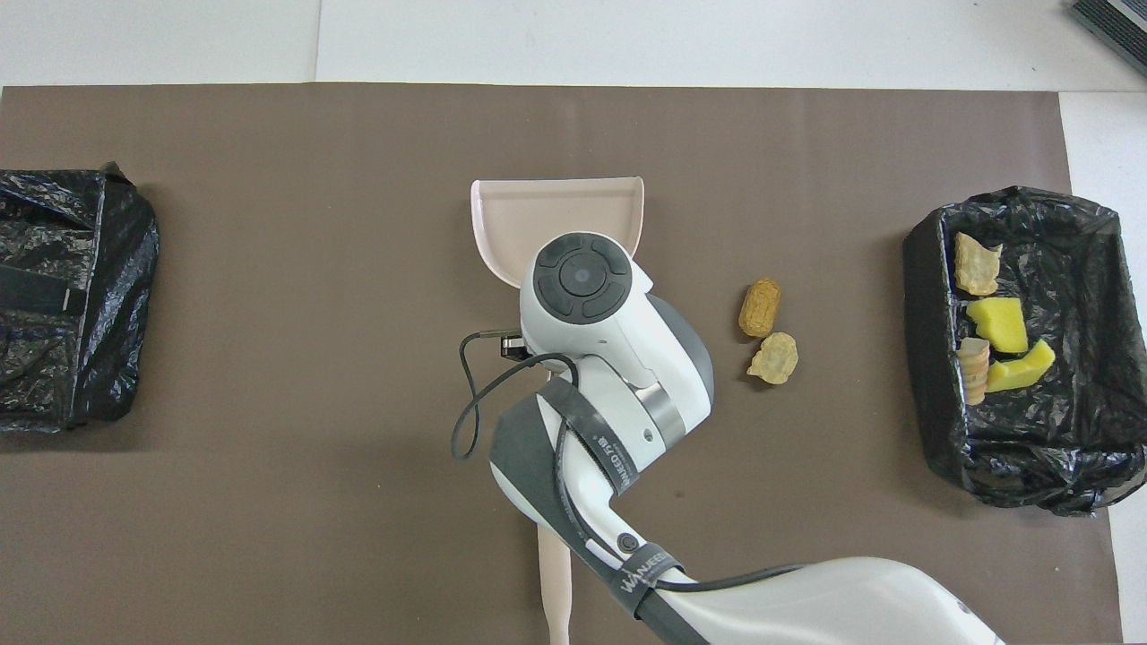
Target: Sweep and dump trash in bin
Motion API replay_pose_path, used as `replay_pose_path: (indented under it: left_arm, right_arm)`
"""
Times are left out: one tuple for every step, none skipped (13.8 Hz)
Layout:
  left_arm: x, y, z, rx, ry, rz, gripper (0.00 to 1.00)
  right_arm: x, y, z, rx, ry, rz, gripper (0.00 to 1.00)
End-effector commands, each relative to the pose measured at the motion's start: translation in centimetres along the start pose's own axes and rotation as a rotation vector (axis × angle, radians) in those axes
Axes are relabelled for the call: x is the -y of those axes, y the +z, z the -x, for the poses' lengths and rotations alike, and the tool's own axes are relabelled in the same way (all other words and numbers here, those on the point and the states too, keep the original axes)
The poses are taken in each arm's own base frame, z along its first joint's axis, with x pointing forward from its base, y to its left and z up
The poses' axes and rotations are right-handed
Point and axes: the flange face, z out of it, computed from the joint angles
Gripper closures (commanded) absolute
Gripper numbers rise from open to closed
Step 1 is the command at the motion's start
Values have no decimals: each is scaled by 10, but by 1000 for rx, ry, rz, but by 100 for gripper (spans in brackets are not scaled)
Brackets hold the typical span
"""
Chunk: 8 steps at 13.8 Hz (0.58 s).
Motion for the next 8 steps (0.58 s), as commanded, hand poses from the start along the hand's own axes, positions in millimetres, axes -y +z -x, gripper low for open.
replay_pose_path:
  left_arm:
    - [-1, -8, -6, 22, 16, -17, 0]
    - [-1, -12, -3, 16, 15, -21, 0]
    - [-2, -12, -3, 14, 16, -19, 0]
    - [-5, -12, -2, 17, 16, -16, 0]
    - [-5, -11, -1, 19, 15, -16, 0]
    - [-5, -11, 0, 22, 15, -14, 0]
    - [-7, -11, 3, 22, 16, -14, 0]
    - [-6, -12, 2, 16, 18, -15, 0]
  right_arm:
    - [11, 9, -3, 8, 35, -23, 100]
    - [11, 8, -3, 12, 39, -31, 100]
    - [14, 8, 0, 22, 41, -43, 100]
    - [14, 13, 2, 32, 34, -39, 100]
    - [15, 14, 3, 35, 31, -40, 100]
    - [15, 15, 3, 37, 31, -39, 100]
    - [16, 16, 5, 34, 29, -41, 100]
    - [21, 18, 8, 26, 21, -46, 99]
